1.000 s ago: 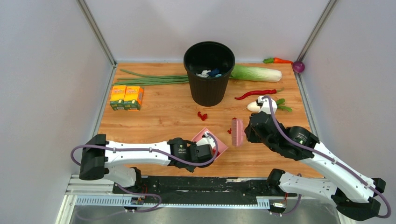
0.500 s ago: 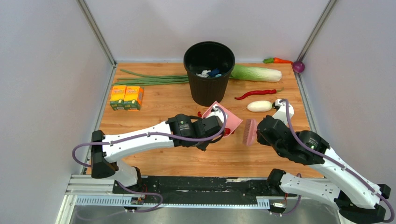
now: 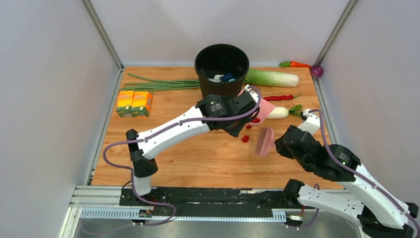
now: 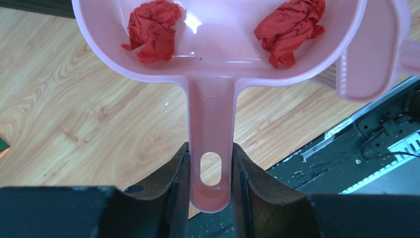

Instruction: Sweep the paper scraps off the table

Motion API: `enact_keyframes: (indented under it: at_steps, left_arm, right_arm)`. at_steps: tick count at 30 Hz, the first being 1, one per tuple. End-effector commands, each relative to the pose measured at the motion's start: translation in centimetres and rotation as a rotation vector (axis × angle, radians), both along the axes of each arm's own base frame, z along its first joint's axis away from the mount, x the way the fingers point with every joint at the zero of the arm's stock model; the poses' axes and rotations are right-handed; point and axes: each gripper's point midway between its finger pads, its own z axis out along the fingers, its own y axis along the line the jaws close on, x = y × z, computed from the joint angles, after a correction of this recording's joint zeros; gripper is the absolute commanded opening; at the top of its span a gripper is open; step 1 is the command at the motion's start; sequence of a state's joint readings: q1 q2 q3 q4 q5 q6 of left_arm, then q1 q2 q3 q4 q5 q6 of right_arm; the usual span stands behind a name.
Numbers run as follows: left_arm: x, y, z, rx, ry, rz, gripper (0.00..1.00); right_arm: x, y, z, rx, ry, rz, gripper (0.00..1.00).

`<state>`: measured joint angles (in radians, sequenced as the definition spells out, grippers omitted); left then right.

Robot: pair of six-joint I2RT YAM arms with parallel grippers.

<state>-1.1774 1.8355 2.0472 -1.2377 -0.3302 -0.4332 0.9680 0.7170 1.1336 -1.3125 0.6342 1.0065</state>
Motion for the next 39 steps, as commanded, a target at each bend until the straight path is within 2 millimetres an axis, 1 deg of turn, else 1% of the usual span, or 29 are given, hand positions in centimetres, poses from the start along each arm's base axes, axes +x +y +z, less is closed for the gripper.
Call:
enact_keyframes:
  at_steps: [1,5,8,10,13,14,15,16,17,18,19,22,23,24,25,26,27,28,29,30,31,32,33,34,35,36,37,38,39]
  left_arm:
    - [1.6,-1.2,2.8,-0.060,0.000,-0.026,0.00]
    - [3.2,-2.3,4.0,-0.119,0.000,-0.028,0.00]
    - [4.4,-2.5,4.8,-0.147,-0.017,-0.020,0.00]
    - [5.1,-2.7,5.6,-0.199,-0.007,-0.011,0.00]
    - [6.4,-3.1,7.3,-0.300,-0.010,0.006,0.00]
    - [6.5,-3.3,7.9,-0.333,-0.007,-0.001,0.00]
    - [7.2,-3.5,8.6,-0.368,-0.018,0.010,0.00]
    - [7.3,-3.7,9.1,-0.397,-0.009,0.007,0.00]
    - [8.3,-3.5,9.6,-0.423,-0.016,0.023,0.00]
    - [8.5,-3.9,10.0,-0.458,-0.002,0.023,0.00]
    - [9.3,-3.6,10.3,-0.482,0.000,0.041,0.00]
    - [10.5,-4.1,11.5,-0.578,0.027,0.047,0.00]
    - [11.2,-3.9,11.8,-0.597,0.024,0.060,0.00]
    - [11.4,-4.2,12.2,-0.628,0.034,0.057,0.00]
    - [12.2,-4.0,12.5,-0.646,0.029,0.070,0.00]
    - [12.3,-4.5,12.9,-0.683,0.045,0.063,0.00]
    - [12.9,-4.4,12.8,-0.697,0.057,0.069,0.00]
    - [13.7,-4.3,13.3,-0.729,0.054,0.087,0.00]
    - [13.7,-4.6,13.0,-0.743,0.080,0.077,0.00]
    - [14.6,-4.5,13.5,-0.780,0.078,0.093,0.00]
    - [14.6,-4.7,13.3,-0.793,0.100,0.088,0.00]
    - [15.3,-4.7,13.8,-0.829,0.100,0.097,0.00]
    - [15.4,-4.8,13.8,-0.851,0.129,0.102,0.00]
    - [16.0,-4.9,14.4,-0.891,0.129,0.100,0.00]
    - [16.1,-5.2,14.9,-0.945,0.156,0.088,0.00]
    - [16.8,-4.9,15.3,-0.977,0.155,0.092,0.00]
    - [16.7,-5.2,15.6,-1.029,0.192,0.088,0.00]
    - [17.3,-4.8,16.1,-1.062,0.188,0.093,0.00]
    - [17.3,-4.9,16.6,-1.109,0.211,0.088,0.00]
  right_arm:
    - [-0.5,0.3,0.0,0.060,0.009,-0.002,0.00]
    - [-0.9,0.3,-0.2,0.095,0.018,-0.002,0.00]
    - [-1.1,0.4,-0.3,0.106,0.023,0.000,0.00]
    - [-1.2,0.4,-0.4,0.108,0.026,0.001,0.00]
    - [-1.2,0.4,-0.5,0.105,0.027,0.009,0.00]
    - [-1.2,0.5,-0.4,0.109,0.026,0.010,0.00]
    - [-1.2,0.6,-0.5,0.107,0.029,0.015,0.00]
    - [-1.1,0.7,-0.5,0.108,0.027,0.014,0.00]
    - [-1.1,0.7,-0.5,0.107,0.028,0.019,0.00]
    - [-1.1,0.8,-0.5,0.109,0.027,0.021,0.00]
    - [-1.0,1.0,-0.5,0.111,0.027,0.022,0.00]
    - [-0.9,1.2,-0.6,0.110,0.028,0.028,0.00]
    - [-0.9,1.3,-0.7,0.112,0.028,0.029,0.00]
    - [-0.9,1.4,-0.7,0.114,0.028,0.030,0.00]
    - [-0.9,1.5,-0.8,0.117,0.030,0.033,0.00]
    - [-0.9,1.6,-0.8,0.119,0.032,0.034,0.00]
    - [-0.8,1.7,-0.8,0.120,0.031,0.034,0.00]
    - [-0.8,1.7,-0.9,0.121,0.033,0.032,0.00]
    - [-0.8,1.7,-1.0,0.120,0.033,0.036,0.00]
    - [-0.8,1.8,-0.9,0.123,0.034,0.036,0.00]
    - [-0.8,1.8,-0.9,0.126,0.032,0.036,0.00]
    - [-0.8,1.8,-0.9,0.126,0.030,0.035,0.00]
    - [-0.7,1.8,-0.8,0.127,0.029,0.033,0.00]
    - [-0.7,1.8,-0.7,0.131,0.026,0.031,0.00]
    - [-0.7,1.8,-0.7,0.131,0.026,0.031,0.00]
    - [-0.7,1.8,-0.6,0.132,0.025,0.031,0.00]
    - [-0.7,1.8,-0.6,0.132,0.024,0.030,0.00]
    - [-0.7,1.8,-0.4,0.136,0.021,0.029,0.00]
    - [-0.7,1.8,-0.5,0.135,0.021,0.027,0.00]
